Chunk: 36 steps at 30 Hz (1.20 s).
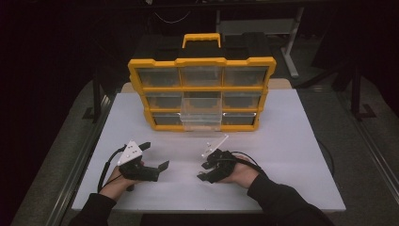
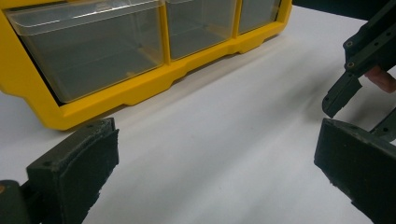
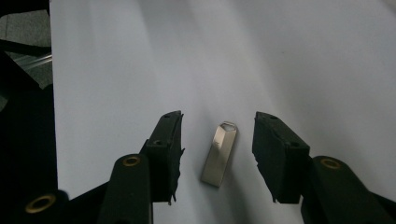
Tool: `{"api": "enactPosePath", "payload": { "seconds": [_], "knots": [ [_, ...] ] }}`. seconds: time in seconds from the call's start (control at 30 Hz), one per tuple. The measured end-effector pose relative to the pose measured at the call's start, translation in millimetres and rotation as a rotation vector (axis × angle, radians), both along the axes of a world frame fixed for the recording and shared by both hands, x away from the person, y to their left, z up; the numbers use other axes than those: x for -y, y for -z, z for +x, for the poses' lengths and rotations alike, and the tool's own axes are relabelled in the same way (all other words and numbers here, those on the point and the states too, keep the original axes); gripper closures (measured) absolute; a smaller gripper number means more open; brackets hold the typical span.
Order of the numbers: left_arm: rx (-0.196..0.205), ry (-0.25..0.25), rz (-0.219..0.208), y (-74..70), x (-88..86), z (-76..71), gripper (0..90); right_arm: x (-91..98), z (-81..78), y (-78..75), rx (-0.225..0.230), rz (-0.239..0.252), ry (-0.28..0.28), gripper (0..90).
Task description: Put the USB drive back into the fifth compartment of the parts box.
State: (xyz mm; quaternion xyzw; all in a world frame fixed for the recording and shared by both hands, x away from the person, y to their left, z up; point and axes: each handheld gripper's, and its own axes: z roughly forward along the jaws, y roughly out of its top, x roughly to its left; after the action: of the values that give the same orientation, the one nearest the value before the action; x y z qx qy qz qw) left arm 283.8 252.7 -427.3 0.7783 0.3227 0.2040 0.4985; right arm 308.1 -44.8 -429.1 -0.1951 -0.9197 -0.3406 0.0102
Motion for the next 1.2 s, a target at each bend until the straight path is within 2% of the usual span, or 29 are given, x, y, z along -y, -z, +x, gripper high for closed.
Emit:
{"api": "enactPosePath", "payload": {
  "seconds": [0.43,0.67,1.2],
  "knots": [
    [-0.003,0.009,0.007,0.8,0.6,-0.2,0.0,-4.5,-0.8,7.8,0.002,-0.045,-0.004,62.0],
    [-0.003,0.009,0.007,0.8,0.6,-0.3,0.0,-4.5,-1.3,7.8,0.004,-0.049,-0.006,67.2],
    [-0.005,0.012,0.01,1.1,1.2,-0.1,0.0,-6.2,-4.6,8.2,0.059,-0.079,-0.028,76.3]
  ]
}}
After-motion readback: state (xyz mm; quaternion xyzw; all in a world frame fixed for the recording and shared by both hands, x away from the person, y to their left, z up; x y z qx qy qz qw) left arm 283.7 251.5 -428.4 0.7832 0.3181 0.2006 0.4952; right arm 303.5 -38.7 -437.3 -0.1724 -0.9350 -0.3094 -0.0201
